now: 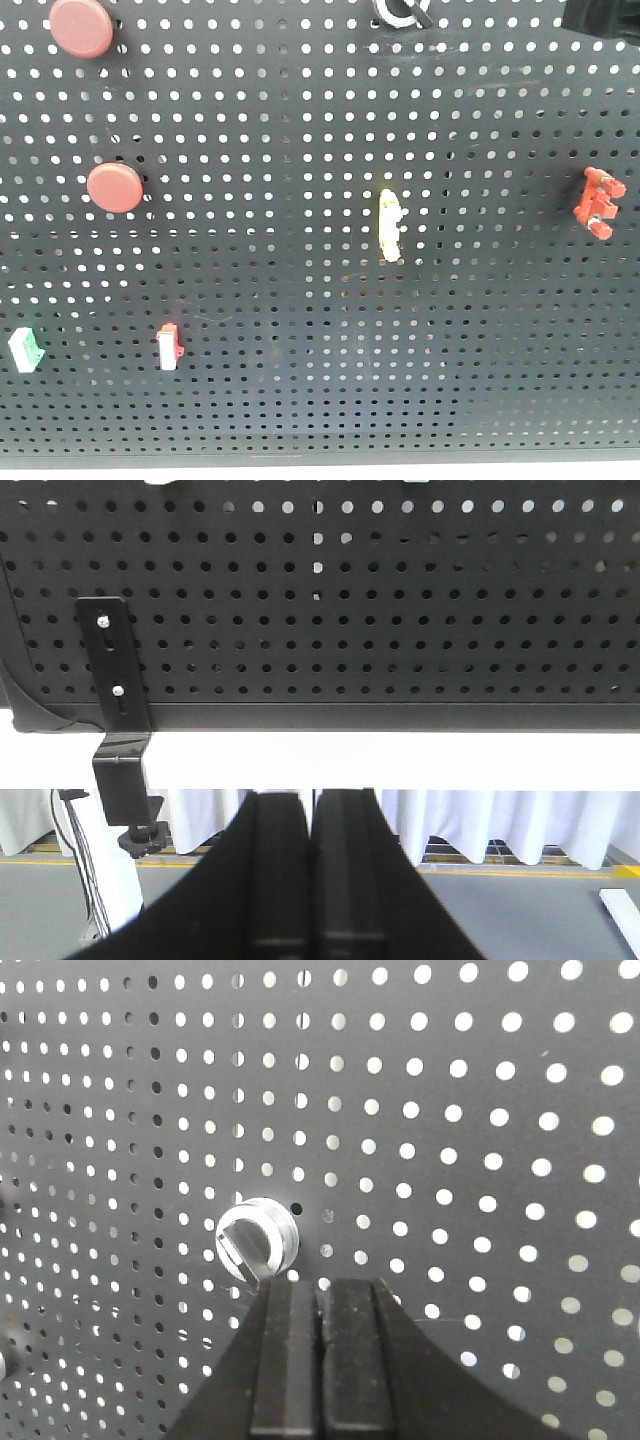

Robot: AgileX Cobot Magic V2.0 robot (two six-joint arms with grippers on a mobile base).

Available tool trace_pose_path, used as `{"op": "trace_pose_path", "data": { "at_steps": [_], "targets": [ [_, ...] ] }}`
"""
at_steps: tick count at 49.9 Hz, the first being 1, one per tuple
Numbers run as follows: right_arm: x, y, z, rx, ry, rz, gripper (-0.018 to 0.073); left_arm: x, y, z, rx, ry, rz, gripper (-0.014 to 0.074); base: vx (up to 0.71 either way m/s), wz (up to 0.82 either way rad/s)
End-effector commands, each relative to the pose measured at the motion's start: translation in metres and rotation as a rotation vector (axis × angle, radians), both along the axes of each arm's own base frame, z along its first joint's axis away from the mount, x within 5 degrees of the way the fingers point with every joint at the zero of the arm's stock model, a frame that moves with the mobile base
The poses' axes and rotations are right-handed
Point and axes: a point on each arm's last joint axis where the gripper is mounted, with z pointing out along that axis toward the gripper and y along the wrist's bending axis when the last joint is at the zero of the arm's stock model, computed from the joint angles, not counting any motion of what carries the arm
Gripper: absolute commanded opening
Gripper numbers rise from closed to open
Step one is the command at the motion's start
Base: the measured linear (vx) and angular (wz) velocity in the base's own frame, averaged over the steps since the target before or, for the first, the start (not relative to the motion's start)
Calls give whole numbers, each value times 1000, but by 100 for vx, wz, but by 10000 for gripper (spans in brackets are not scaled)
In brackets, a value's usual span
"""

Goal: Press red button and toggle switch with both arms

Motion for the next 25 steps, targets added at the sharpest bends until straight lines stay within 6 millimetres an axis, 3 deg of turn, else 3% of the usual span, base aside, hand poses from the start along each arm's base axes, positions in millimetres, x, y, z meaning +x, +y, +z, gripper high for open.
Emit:
{"op": "trace_pose_path", "data": {
  "at_steps": [1,7,12,18,25],
  "targets": [
    [-9,-5,18,40,-112,-1,0,2,0,-4,-13,-41,1,2,0,0],
    [-13,-11,19,28,-126,-19,0,2,0,-4,-13,-41,1,2,0,0],
    [-24,-32,8,52,-135,-88,0,2,0,-4,-13,-41,1,2,0,0],
    [-48,-61,-30,65,-146,-200,0,2,0,-4,-13,-41,1,2,0,0],
    [-70,-84,-103,24,-122,-352,0,2,0,-4,-13,-41,1,2,0,0]
  ]
}}
